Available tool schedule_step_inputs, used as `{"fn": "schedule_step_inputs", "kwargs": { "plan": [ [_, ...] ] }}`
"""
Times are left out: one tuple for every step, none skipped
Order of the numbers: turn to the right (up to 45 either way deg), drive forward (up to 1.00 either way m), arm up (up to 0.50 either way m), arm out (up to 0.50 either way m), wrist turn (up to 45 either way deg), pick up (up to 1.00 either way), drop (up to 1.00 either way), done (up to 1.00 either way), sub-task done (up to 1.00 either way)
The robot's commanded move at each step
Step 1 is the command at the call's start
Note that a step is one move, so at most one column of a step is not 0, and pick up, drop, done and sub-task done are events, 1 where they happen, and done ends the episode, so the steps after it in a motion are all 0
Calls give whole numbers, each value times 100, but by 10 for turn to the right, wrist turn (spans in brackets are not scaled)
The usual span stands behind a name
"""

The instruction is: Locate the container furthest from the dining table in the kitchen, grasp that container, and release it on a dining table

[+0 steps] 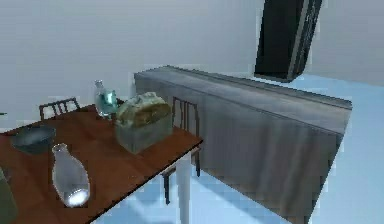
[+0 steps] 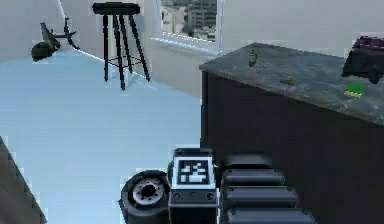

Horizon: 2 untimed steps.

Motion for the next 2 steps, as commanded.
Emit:
{"fn": "schedule_step_inputs", "kwargs": {
  "plan": [
    [450, 0, 0, 0, 0, 0, 0, 0, 0],
    [450, 0, 0, 0, 0, 0, 0, 0, 0]
  ]
}}
